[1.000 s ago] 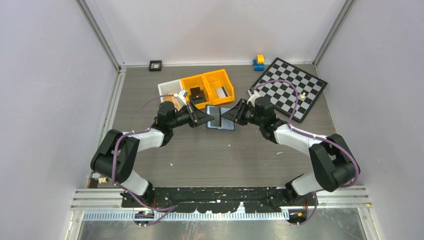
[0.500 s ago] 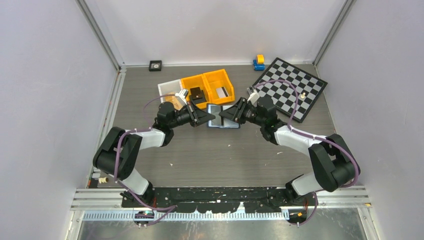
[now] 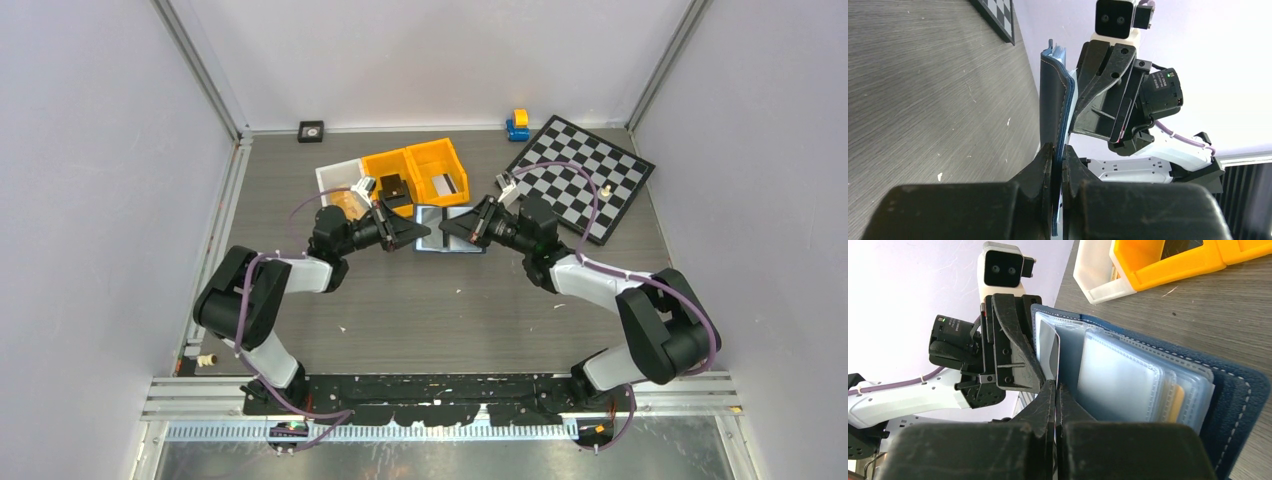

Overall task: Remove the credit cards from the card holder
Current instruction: Remove the credit card from the card holder.

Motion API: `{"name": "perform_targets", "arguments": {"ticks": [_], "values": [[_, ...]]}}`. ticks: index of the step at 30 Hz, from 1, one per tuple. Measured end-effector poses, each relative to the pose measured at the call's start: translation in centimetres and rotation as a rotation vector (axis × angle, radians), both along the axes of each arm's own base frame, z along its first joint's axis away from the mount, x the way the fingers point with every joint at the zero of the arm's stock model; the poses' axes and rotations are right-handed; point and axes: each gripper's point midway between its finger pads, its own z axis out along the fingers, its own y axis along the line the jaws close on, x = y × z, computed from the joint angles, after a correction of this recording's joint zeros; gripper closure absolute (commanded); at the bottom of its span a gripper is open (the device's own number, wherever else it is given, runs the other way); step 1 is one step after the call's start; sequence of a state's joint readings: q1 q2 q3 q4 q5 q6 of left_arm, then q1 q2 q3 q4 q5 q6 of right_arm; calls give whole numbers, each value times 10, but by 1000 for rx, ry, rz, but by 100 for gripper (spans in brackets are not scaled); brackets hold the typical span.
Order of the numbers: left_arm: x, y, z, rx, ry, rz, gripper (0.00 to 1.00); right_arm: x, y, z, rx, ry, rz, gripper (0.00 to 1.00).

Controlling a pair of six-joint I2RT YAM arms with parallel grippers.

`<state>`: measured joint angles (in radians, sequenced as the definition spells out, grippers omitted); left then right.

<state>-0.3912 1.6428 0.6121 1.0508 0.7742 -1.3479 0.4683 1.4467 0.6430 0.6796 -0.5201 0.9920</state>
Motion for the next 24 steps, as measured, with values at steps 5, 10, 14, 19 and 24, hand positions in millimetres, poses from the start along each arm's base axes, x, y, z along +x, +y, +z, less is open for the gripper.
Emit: {"name": "perform_targets", "arguments": {"ticks": [5, 10, 14, 19, 24], "values": [[1, 0, -2, -24, 16, -3, 91, 4, -5, -3, -8, 17, -24, 100], [1, 2, -2, -33, 28, 2, 92, 4, -7, -4, -3, 30, -24, 100], [1, 2, -3, -31, 30, 3, 91, 3, -7, -5, -3, 39, -23, 100], [0, 3, -8, -19, 37, 5, 86, 2, -8, -9, -8, 58, -24, 100], [6, 11, -12, -6, 41, 33, 88, 11, -20, -16, -20, 77, -75, 100]]}}
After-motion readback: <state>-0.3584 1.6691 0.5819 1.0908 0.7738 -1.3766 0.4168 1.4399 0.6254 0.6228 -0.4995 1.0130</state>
